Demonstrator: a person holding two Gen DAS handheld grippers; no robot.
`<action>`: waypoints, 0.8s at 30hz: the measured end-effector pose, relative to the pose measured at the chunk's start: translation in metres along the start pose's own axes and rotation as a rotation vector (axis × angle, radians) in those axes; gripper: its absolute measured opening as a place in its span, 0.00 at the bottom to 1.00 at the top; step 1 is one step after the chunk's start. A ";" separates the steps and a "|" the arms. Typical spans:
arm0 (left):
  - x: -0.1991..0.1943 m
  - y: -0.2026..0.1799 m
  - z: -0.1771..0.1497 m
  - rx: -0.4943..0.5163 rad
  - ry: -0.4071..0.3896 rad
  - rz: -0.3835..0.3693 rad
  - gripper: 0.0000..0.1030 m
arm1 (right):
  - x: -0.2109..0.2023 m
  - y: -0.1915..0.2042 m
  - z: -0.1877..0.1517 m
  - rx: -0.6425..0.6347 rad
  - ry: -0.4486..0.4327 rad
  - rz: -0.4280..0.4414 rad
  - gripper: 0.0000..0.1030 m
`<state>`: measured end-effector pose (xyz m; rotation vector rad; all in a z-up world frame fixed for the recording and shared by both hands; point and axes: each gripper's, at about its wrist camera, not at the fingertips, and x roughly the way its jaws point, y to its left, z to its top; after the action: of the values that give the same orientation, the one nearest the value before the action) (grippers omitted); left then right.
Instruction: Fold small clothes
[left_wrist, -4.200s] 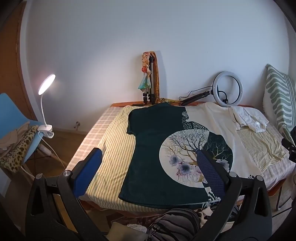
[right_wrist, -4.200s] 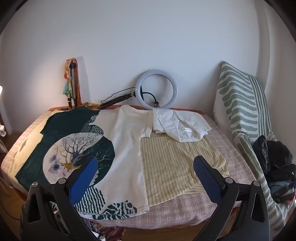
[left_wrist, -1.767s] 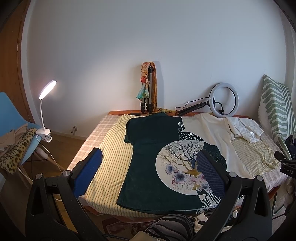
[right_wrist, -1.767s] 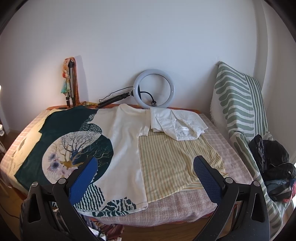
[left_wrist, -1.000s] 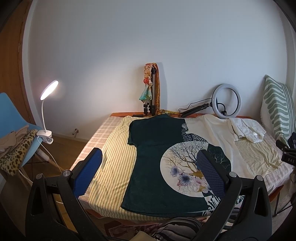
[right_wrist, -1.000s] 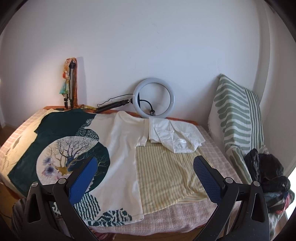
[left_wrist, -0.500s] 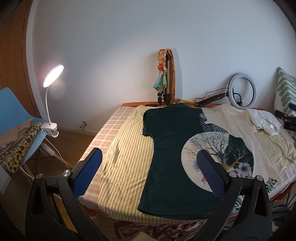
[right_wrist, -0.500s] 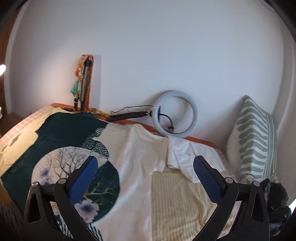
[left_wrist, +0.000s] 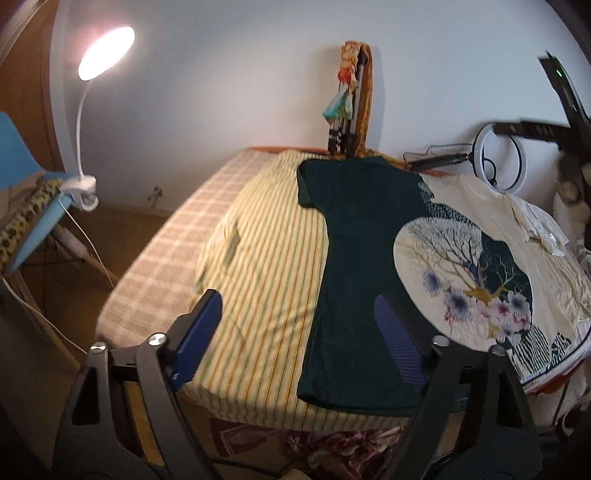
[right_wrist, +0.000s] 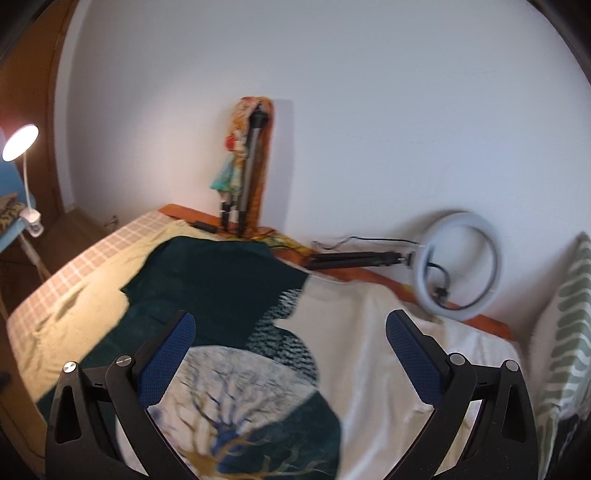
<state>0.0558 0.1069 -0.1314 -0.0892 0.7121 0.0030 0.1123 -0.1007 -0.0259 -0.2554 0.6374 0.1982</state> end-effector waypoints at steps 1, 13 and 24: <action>0.005 0.003 -0.005 -0.008 0.020 -0.018 0.77 | 0.011 0.009 0.007 -0.002 0.022 0.036 0.99; 0.052 0.012 -0.037 -0.047 0.148 -0.141 0.58 | 0.137 0.084 0.049 0.101 0.256 0.313 0.79; 0.070 0.006 -0.047 0.015 0.145 -0.175 0.41 | 0.237 0.149 0.073 0.158 0.346 0.372 0.75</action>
<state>0.0777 0.1073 -0.2126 -0.1380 0.8469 -0.1777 0.3007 0.0872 -0.1396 -0.0146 1.0382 0.4645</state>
